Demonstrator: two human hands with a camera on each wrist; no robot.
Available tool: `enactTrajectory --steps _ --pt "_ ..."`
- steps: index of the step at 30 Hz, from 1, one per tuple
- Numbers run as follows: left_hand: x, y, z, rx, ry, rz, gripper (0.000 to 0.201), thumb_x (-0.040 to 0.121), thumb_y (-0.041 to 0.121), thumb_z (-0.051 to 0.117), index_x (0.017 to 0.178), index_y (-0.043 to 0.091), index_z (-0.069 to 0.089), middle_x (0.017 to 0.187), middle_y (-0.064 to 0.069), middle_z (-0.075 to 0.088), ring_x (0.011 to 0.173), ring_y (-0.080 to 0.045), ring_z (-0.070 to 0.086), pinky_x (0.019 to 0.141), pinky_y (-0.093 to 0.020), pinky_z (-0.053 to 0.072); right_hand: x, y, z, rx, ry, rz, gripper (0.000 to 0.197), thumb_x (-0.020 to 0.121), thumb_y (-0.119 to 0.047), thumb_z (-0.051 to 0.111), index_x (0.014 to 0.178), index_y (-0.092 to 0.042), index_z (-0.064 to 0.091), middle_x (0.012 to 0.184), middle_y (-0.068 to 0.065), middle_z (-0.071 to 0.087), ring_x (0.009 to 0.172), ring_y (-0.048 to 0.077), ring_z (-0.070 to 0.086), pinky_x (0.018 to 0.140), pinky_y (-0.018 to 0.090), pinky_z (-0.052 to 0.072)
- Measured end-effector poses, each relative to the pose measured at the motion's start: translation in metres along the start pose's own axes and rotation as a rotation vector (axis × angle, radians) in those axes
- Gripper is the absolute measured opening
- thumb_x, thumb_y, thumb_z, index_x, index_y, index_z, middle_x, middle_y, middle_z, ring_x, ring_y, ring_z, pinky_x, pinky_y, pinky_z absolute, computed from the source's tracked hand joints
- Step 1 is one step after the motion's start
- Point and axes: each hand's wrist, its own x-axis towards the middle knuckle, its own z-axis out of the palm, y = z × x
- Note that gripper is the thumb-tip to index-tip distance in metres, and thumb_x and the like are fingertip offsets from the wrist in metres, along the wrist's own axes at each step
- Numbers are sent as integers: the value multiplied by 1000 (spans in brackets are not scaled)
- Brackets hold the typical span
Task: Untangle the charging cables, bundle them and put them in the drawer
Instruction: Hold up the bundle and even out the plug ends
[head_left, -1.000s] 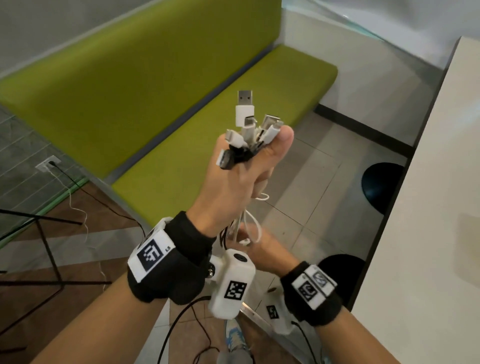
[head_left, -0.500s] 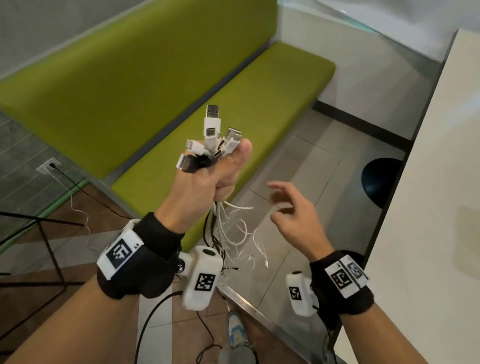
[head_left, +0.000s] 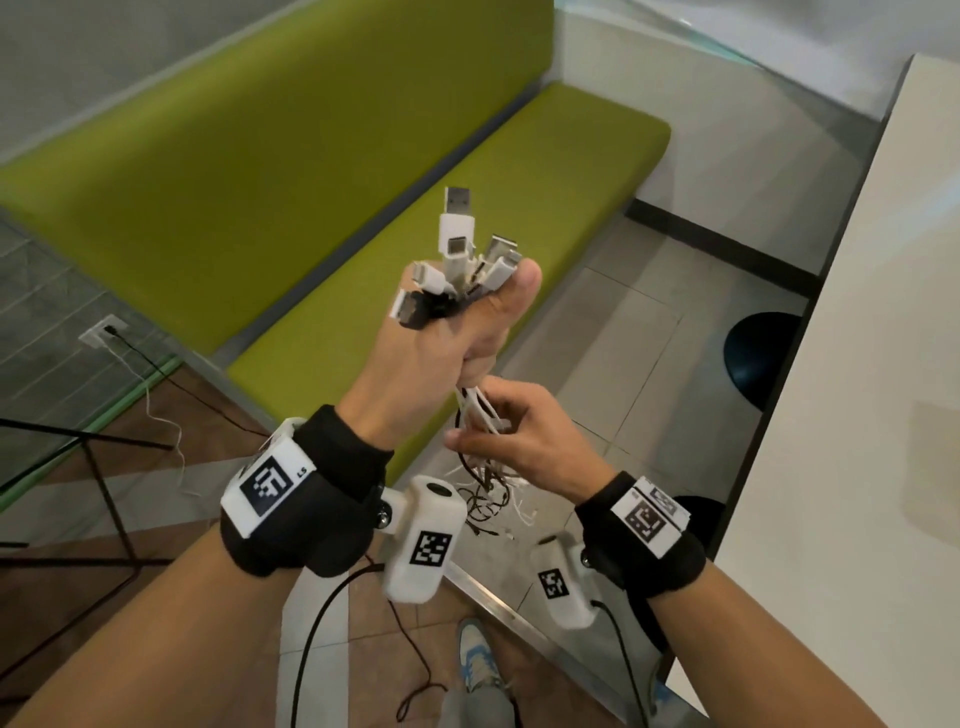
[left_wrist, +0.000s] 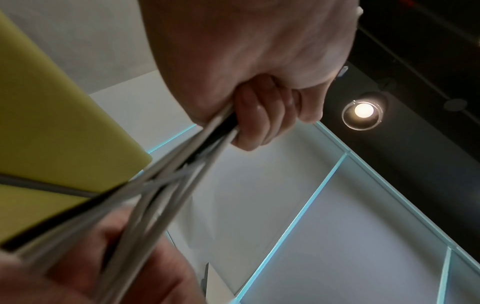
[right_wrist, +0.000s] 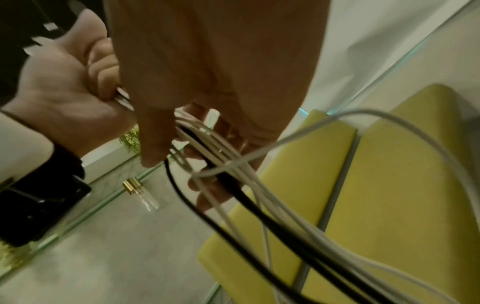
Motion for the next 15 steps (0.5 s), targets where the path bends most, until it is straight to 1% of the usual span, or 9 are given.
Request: enactTrajectory --steps 2,3,4,6,8,10,13,14,15 --pt "-2 0 4 44 -16 10 46 83 48 63 60 21 33 53 -4 14 40 -14 12 40 -25 11 -1 6 -4 -61 -47 52 37 83 -19 76 59 -11 50 62 20 46 53 29 43 55 42 38" --pt "-3 1 6 56 -15 18 47 83 47 63 60 20 33 53 -5 13 41 -15 11 41 -24 11 -2 12 -6 -88 -64 90 43 83 -26 76 56 -7 49 57 18 45 50 27 40 53 40 35" --pt "-3 3 7 54 -10 26 46 82 47 63 59 21 32 53 -5 13 41 -16 11 41 -22 12 -3 19 -8 -135 -81 128 47 82 -35 76 54 -6 52 54 18 47 49 29 40 53 40 35" --pt "-2 10 8 36 -6 49 47 81 48 64 59 23 31 53 -5 13 40 -16 11 40 -20 13 -5 35 -11 -247 -135 190 42 78 -53 73 58 -17 69 60 23 57 54 37 47 56 40 39" --pt "0 15 7 44 -19 73 49 81 49 64 60 22 28 52 -5 14 39 -16 11 40 -19 13 -5 49 -15 -312 -174 238 33 77 -62 67 66 -33 75 65 26 55 55 35 44 55 37 35" --pt "-1 19 9 43 -21 83 50 80 48 63 61 20 27 52 -5 13 39 -15 11 40 -18 14 0 61 -20 -368 -191 260 36 77 -67 62 73 -34 76 64 22 54 54 26 42 54 35 34" --pt "-4 17 14 52 -29 89 56 81 50 64 60 16 25 50 -3 15 38 -14 13 41 -16 15 7 78 -24 -440 -206 361 38 82 -62 62 81 -28 77 59 2 52 53 12 43 56 30 38" --pt "-5 16 15 69 -25 83 56 81 51 63 59 16 26 49 -1 17 37 -13 15 42 -16 16 8 84 -23 -473 -238 410 37 84 -61 62 83 -26 75 61 -2 54 56 11 47 59 29 42" --pt "-6 15 16 83 -20 71 56 81 53 62 59 16 26 49 0 18 37 -12 16 43 -17 16 8 90 -21 -533 -292 462 34 86 -58 61 87 -26 72 69 -6 60 64 11 54 66 28 47"
